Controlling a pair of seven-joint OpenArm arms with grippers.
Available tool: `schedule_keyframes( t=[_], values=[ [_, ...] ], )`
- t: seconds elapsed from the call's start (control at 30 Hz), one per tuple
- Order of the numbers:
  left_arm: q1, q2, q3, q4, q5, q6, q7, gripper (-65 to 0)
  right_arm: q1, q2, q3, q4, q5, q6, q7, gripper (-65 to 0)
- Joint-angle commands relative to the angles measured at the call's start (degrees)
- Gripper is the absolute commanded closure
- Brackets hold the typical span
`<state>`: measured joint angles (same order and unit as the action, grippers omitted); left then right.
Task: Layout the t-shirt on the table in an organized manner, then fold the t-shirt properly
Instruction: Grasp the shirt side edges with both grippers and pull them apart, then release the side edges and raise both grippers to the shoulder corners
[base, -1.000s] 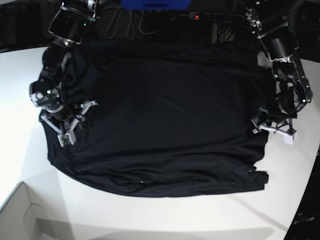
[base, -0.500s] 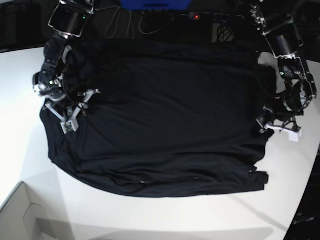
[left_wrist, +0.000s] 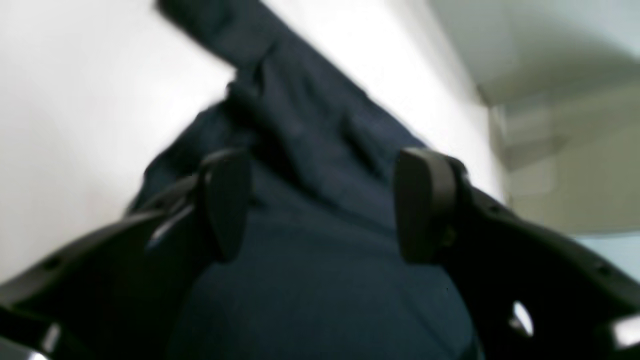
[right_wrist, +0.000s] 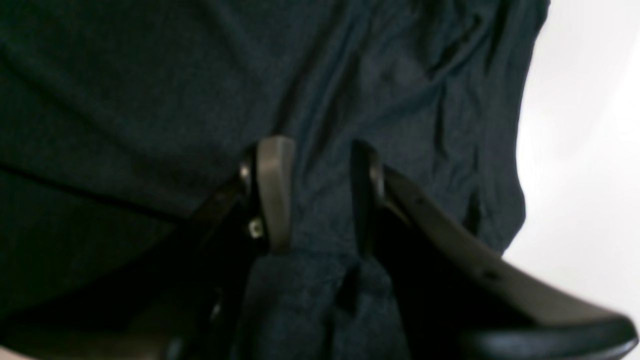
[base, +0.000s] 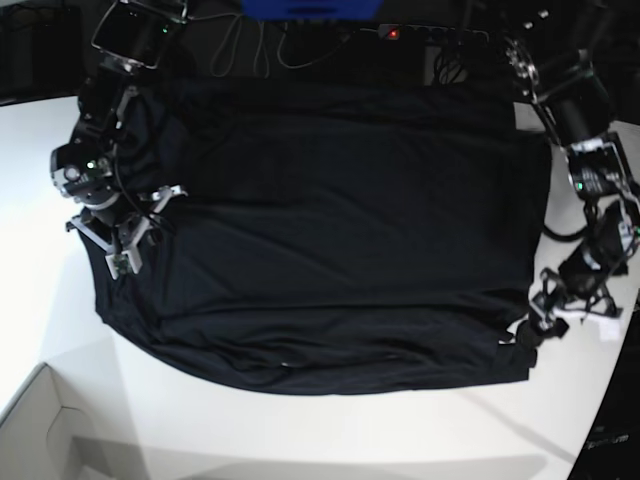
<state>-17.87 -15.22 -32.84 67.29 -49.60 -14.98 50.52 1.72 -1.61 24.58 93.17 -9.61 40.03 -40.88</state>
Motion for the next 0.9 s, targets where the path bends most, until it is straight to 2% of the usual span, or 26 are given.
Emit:
schedule_keyframes(
  t=[0.0, 0.37, 0.4, 0.47, 0.53, 0.57, 0.7, 0.87],
  values=[
    [-3.10, -1.00, 0.00, -1.57, -0.02, -0.27, -2.39, -43.3, 1.32, 0.33, -0.09, 0.86, 0.77, -0.03, 1.19, -20.1],
    [-24.20, -1.26, -0.43, -32.25, 28.11, 0.52, -22.17, -43.3, 1.14, 0.33, -0.18, 0.86, 0.77, -0.03, 0.75, -20.1],
    [-25.60, -1.26, -0.43, -34.54, 30.22, 2.37, -24.28, -43.3, 1.14, 0.33, -0.09, 0.86, 0.77, -0.03, 0.75, -20.1],
    [-27.63, -1.17, -0.17, -39.64, 34.35, 8.70, -29.82, -43.3, 1.05, 0.33, -0.09, 0.86, 0.77, -0.03, 0.66, -20.1],
    [-28.86, -1.08, -0.08, -43.77, 38.04, 13.44, -34.92, -43.3, 0.70, 0.33, -0.01, 0.86, 0.77, -0.03, 0.66, -20.1],
    [-29.03, -1.00, -0.08, -45.00, 39.27, 14.32, -36.41, -43.3, 0.44, 0.33, -0.09, 0.86, 0.77, -0.03, 0.93, -20.1],
    [-29.30, -0.47, -0.08, -47.37, 42.18, 14.32, -39.31, -43.3, 0.35, 0.33, -0.18, 0.86, 0.77, -0.03, 1.02, -20.1],
    [-28.95, 0.59, -0.08, -47.29, 42.26, 14.32, -39.31, -43.3, 0.35, 0.33, -0.18, 0.86, 0.77, -0.03, 1.02, -20.1]
  ],
)
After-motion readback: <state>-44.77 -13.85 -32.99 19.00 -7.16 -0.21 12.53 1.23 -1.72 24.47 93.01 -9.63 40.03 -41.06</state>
